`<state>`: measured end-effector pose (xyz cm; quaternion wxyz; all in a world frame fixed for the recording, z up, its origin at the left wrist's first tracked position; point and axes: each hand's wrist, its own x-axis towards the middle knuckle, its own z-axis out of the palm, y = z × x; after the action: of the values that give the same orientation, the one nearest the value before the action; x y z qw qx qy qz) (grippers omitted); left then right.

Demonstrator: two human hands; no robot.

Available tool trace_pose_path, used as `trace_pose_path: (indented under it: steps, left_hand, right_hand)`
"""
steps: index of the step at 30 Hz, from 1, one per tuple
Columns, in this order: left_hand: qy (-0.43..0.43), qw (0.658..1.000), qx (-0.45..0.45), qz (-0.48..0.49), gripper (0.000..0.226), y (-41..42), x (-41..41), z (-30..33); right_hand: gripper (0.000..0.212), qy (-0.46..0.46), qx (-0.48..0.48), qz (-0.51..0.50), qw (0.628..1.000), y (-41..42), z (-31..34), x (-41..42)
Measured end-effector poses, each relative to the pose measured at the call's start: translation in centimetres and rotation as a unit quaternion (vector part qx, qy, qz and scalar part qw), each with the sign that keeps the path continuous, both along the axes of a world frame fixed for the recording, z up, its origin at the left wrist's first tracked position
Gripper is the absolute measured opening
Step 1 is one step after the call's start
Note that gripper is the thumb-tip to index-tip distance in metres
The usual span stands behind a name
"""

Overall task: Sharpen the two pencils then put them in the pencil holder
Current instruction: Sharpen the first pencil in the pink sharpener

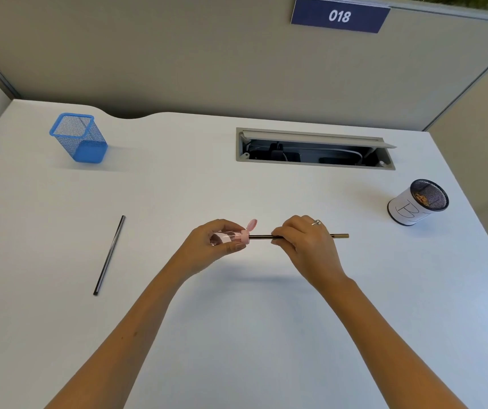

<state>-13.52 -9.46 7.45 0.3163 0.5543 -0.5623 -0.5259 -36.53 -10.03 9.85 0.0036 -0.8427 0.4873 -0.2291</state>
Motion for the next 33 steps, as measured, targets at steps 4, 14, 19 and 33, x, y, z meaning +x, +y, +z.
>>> trace_pose_path:
  steps: [4,14,19,33]
  left_hand:
    - [0.002,0.998,0.052,-0.039,0.02,0.1,0.3,0.2]
    - [-0.016,0.995,0.083,-0.045,0.051,0.1,0.5,0.3]
    - [-0.025,0.998,0.052,-0.036,0.04,0.4,0.2,0.3]
    - [-0.04,0.998,-0.021,-0.053,0.022,0.3,0.5,0.7]
  right_hand:
    - [0.003,0.006,-0.018,0.006,1.0,-0.2,0.3,-0.2]
    - [0.012,0.004,-0.016,0.061,0.998,-0.8,0.7,-0.5]
    - [0.012,0.005,0.054,0.052,0.997,-1.2,1.3,-0.3]
    - [0.025,0.094,0.301,0.036,0.948,-1.8,3.2,-0.1]
